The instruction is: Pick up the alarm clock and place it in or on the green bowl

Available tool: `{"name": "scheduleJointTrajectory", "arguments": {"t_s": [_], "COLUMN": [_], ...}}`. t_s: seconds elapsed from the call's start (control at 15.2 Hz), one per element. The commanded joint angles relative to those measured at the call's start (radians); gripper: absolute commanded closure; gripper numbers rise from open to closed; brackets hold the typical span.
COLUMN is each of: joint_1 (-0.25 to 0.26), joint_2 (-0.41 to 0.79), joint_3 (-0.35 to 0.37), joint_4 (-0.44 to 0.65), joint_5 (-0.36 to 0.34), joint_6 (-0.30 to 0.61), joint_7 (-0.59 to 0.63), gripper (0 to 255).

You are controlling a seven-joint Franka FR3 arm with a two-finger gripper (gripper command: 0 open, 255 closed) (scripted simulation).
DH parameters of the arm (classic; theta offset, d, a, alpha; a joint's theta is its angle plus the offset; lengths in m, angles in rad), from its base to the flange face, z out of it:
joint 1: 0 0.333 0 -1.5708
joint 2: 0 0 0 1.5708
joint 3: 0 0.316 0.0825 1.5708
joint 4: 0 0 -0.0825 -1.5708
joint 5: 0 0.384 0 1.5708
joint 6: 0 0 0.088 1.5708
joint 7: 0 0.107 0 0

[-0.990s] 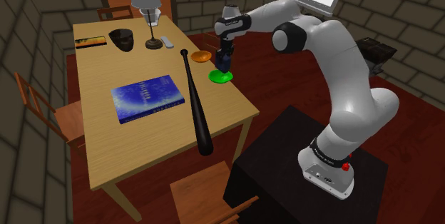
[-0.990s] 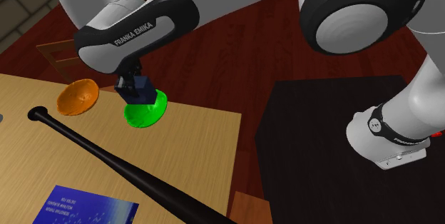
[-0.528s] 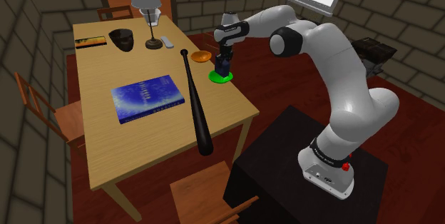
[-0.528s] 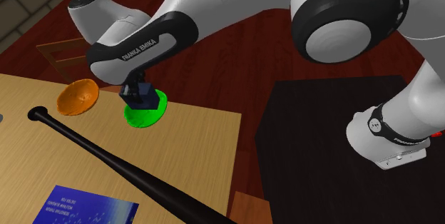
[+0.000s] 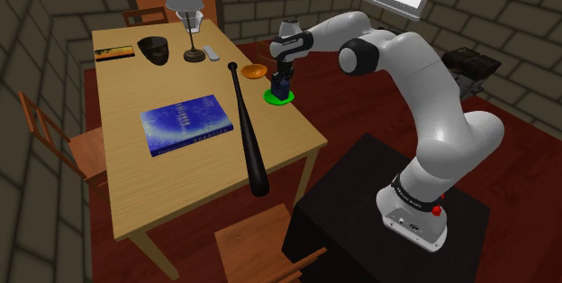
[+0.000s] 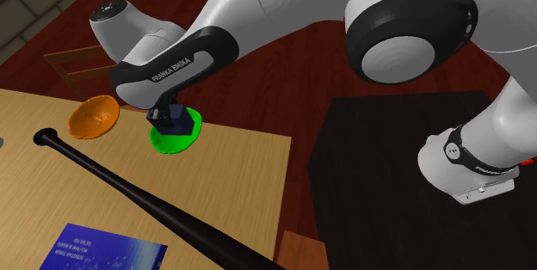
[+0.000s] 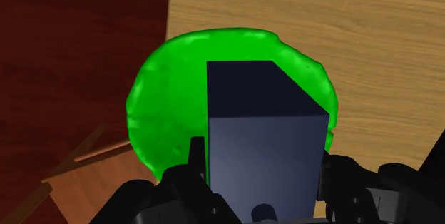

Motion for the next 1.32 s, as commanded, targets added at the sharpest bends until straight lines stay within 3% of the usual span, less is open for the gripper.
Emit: {"name": "scheduleJointTrajectory", "arguments": {"t_s": [0.0, 0.07, 0.13, 0.46, 0.73, 1.25], "joint_1": [0.000, 0.000, 0.000, 0.000, 0.002, 0.002], "joint_2": [0.000, 0.000, 0.000, 0.000, -0.090, -0.090], "joint_3": [0.000, 0.000, 0.000, 0.000, -0.003, -0.003], "joint_4": [0.000, 0.000, 0.000, 0.000, -0.031, -0.031], "joint_5": [0.000, 0.000, 0.000, 0.000, -0.003, -0.003], "joint_6": [0.000, 0.000, 0.000, 0.000, -0.059, -0.059], "joint_7": [0.000, 0.000, 0.000, 0.000, 0.001, 0.001], "gripper": [255, 255, 0, 0, 0, 0]}}
